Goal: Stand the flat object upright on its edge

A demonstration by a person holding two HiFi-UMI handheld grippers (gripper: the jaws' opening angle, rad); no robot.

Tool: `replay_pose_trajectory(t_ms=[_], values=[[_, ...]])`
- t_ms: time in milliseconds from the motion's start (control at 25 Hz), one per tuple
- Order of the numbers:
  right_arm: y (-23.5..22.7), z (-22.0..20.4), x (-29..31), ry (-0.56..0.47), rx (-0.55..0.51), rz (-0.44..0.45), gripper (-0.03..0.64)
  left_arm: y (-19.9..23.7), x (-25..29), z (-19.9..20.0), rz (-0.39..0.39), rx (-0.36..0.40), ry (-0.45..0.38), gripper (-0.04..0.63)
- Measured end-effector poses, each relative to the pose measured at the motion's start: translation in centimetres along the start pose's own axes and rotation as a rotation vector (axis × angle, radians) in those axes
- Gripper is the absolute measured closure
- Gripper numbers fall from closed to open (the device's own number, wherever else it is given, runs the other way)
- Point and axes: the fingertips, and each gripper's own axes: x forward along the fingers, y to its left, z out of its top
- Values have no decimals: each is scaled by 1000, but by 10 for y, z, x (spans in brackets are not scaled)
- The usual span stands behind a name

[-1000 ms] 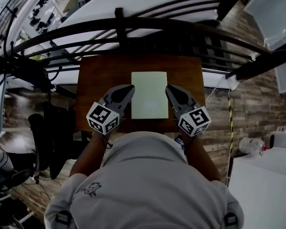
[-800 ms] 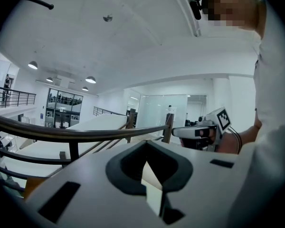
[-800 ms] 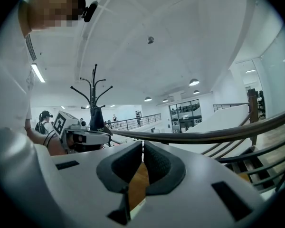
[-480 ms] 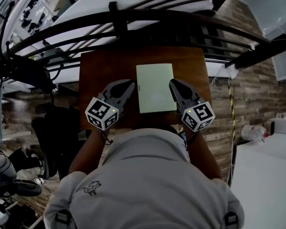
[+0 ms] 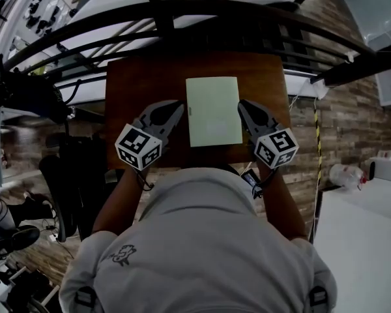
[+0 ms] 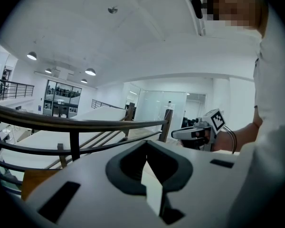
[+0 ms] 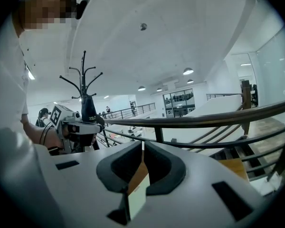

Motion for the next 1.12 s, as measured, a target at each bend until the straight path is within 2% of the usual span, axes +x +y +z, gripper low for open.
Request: replay_pose_trajectory(t_ms=[520, 720, 1120], values=[[-64, -40, 16, 137, 81, 38, 574, 25, 43, -32, 90, -71, 88, 581], [-78, -66, 28, 213, 133, 70, 498, 34, 60, -52, 99, -116, 141, 558], [-104, -118, 39, 329, 252, 98, 430, 47, 82, -94, 118, -207, 216, 472]])
